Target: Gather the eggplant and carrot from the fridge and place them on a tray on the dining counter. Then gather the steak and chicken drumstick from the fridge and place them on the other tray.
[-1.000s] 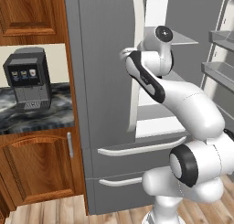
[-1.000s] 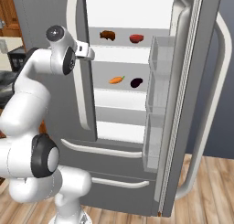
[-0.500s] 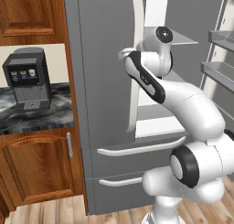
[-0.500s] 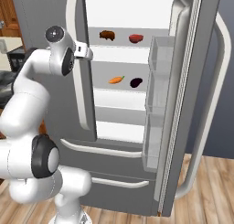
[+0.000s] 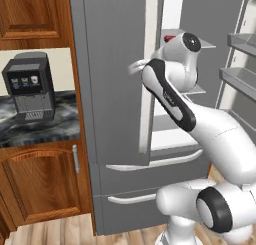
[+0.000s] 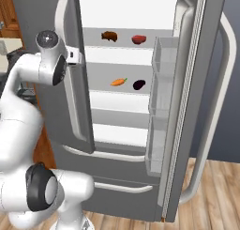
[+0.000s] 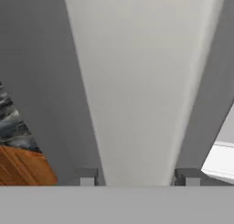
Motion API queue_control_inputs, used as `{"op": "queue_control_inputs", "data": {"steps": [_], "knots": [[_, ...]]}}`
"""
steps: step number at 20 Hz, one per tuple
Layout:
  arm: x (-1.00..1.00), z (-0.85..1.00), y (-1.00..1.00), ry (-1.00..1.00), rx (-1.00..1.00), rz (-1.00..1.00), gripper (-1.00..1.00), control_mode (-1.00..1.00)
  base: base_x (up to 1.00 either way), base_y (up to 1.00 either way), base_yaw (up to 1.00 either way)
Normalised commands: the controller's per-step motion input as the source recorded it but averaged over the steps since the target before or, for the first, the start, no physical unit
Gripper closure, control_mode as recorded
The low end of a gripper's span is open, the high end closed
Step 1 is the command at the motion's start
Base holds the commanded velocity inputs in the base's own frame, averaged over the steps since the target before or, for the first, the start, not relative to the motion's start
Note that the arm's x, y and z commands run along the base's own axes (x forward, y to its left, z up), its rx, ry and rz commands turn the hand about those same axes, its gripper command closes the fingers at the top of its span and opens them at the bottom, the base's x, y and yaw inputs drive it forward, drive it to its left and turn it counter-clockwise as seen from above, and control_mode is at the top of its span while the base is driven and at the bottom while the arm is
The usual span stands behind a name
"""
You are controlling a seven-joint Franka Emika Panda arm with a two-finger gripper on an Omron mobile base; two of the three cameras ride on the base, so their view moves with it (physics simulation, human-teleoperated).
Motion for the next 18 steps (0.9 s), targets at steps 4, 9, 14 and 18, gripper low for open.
{"op": "queue_control_inputs", "data": {"steps": [4,9,14,18], "knots": [[-1.00,0.00,0.43,-0.05,0.00,0.16,1.00,-1.00,0.00,0.00,0.00],[-1.00,0.00,0.49,-0.03,0.00,0.15,1.00,-1.00,0.00,0.00,0.00],[-0.92,0.00,0.44,0.00,0.00,0.06,-1.00,-1.00,0.00,0.00,0.00],[-0.58,0.07,-0.35,-0.01,0.00,-0.03,-1.00,-1.00,0.00,0.00,0.00]]}}
